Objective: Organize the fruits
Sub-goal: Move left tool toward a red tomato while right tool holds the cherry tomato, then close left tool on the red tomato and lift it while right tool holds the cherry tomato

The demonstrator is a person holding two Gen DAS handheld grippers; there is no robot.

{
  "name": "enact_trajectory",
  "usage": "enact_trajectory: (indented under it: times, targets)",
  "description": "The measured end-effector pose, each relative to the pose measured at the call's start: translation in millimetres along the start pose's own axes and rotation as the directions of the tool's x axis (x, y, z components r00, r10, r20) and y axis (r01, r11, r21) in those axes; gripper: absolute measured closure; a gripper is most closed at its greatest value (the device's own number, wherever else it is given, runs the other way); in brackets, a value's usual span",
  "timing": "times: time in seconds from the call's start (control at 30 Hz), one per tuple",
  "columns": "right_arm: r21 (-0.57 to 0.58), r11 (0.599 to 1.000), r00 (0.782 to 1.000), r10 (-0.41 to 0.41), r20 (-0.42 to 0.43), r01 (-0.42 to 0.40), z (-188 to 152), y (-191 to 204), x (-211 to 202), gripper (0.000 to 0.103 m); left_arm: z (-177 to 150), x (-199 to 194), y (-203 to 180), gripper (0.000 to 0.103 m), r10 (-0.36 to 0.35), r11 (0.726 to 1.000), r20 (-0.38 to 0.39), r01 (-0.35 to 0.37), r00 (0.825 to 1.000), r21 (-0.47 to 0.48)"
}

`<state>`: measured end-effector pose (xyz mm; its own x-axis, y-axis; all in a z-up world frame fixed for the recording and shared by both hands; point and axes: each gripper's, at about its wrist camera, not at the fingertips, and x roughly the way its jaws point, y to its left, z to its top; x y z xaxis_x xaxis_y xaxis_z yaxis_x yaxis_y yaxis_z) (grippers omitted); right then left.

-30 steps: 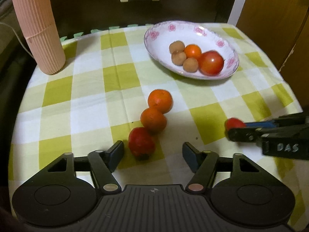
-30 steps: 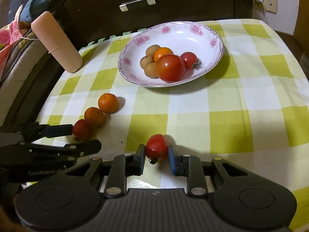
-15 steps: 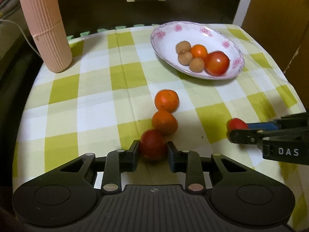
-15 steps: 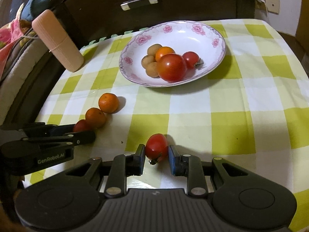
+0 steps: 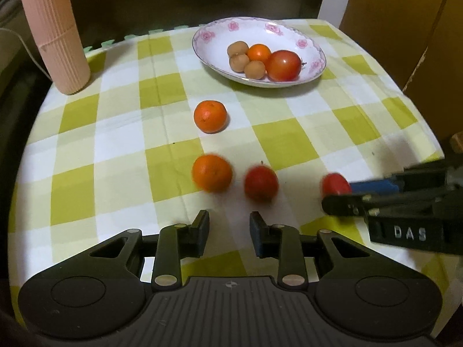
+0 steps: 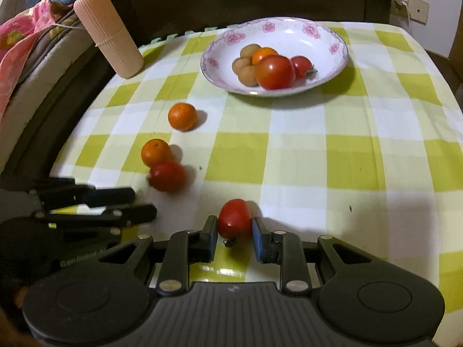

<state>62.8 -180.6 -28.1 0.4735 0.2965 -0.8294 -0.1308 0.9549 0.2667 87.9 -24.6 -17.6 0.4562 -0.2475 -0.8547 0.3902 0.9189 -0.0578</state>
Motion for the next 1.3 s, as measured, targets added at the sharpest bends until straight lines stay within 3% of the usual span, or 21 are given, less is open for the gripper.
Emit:
enact_trajectory:
  times: [0.2, 0.33, 0.43, 0.67, 0.9, 1.0, 1.13, 1.2, 1.3]
  targets:
    - [0.029, 1.0, 1.0, -0.005, -0.003, 0.005, -5, -6, -6, 0.078, 2, -3, -1, 0.05, 0.0, 1.0, 0.026, 0.0, 1.0, 0.0]
    - [0.041, 0.999, 1.0, 0.005, -0.001, -0.005, -5, -10, -7, 0.078, 2, -5, 2, 0.05, 0.012, 1.0, 0.026, -0.012, 1.0, -0.01]
    - [0.038, 0.999, 1.0, 0.012, 0.001, -0.012, -5, -10, -7, 0.078, -1, -14, 0, 0.049, -0.031, 0.999, 0.044, 0.032, 0.999, -0.031]
    - [0.058, 0.998, 1.0, -0.001, 0.002, 0.001, -9, -17, -12, 0.078, -10, -21, -34, 0.046, -0.121, 0.99, 0.06, 0.115, 0.991, 0.087]
    - [0.082, 0.997, 1.0, -0.009, 0.009, 0.008, -15, -27, -18, 0.078, -9, -7, -52, 0.044, -0.132, 0.982, 0.044, 0.125, 0.99, 0.144]
    - [0.083, 0.996, 1.0, -0.012, 0.007, 0.012, -15, -27, -19, 0.078, -9, 1, -62, 0.047, -0.137, 0.976, 0.033, 0.129, 0.99, 0.174]
    - [0.102, 0.994, 1.0, -0.03, 0.006, 0.03, -17, -34, -23, 0.078, -12, 8, -71, 0.06, -0.109, 0.972, 0.028, 0.101, 0.994, 0.213]
    - [0.112, 0.993, 0.999, -0.036, 0.005, 0.035, -19, -37, -24, 0.078, -10, 8, -68, 0.066, -0.11, 0.975, 0.025, 0.103, 0.994, 0.197]
    - [0.115, 0.993, 0.999, -0.037, 0.006, 0.036, -23, -37, -27, 0.078, -10, 5, -61, 0.066, -0.101, 0.98, 0.02, 0.096, 0.995, 0.173]
